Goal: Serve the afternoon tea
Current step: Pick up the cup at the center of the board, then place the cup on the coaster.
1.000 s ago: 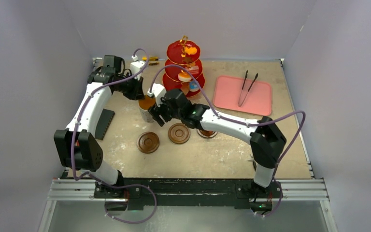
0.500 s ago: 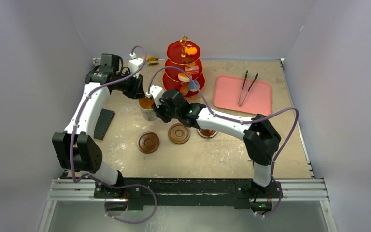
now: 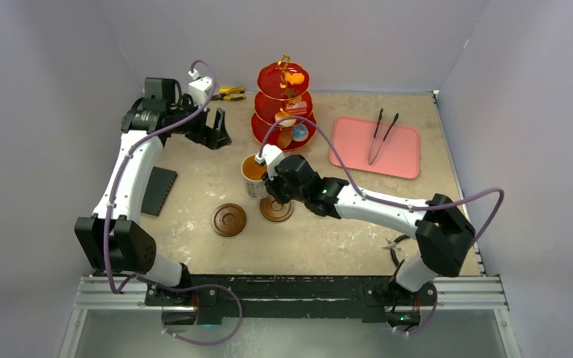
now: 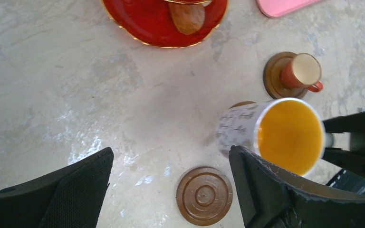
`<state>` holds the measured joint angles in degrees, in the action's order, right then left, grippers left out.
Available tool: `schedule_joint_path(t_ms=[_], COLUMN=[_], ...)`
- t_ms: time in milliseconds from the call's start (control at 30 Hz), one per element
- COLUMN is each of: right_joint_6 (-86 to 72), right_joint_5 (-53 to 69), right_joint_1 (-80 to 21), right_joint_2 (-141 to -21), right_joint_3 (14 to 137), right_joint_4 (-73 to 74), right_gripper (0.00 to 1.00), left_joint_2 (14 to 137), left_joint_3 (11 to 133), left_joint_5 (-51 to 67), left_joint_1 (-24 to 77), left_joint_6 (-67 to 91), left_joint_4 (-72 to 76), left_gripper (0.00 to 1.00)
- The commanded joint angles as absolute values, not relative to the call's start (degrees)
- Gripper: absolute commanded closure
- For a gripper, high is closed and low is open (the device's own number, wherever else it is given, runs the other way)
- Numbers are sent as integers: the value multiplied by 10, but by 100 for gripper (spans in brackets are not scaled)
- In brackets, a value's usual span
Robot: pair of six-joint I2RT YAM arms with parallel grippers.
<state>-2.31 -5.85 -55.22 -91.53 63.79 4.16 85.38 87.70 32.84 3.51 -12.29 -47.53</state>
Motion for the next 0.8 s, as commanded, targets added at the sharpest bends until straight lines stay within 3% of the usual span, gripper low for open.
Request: schedule_joint_path(t_ms=[0, 200, 767], right_joint_6=[-65, -97, -124], right_joint_5=[-96, -123, -104], right_joint_1=[-555, -555, -560], right_joint_2=[-850, -814, -839], right_joint_3=[602, 524, 475], right_joint_4=[-71, -93, -126], right_gripper=[100, 100, 100], left_joint_2=[857, 873, 859], left_joint_3=[887, 870, 777], left_joint_5=[295, 296, 242], left_joint_1=[-7, -62, -62], left_joint_6=[-64, -51, -61], left_joint_4=[-429, -411, -339], left_gripper=[8, 6, 2])
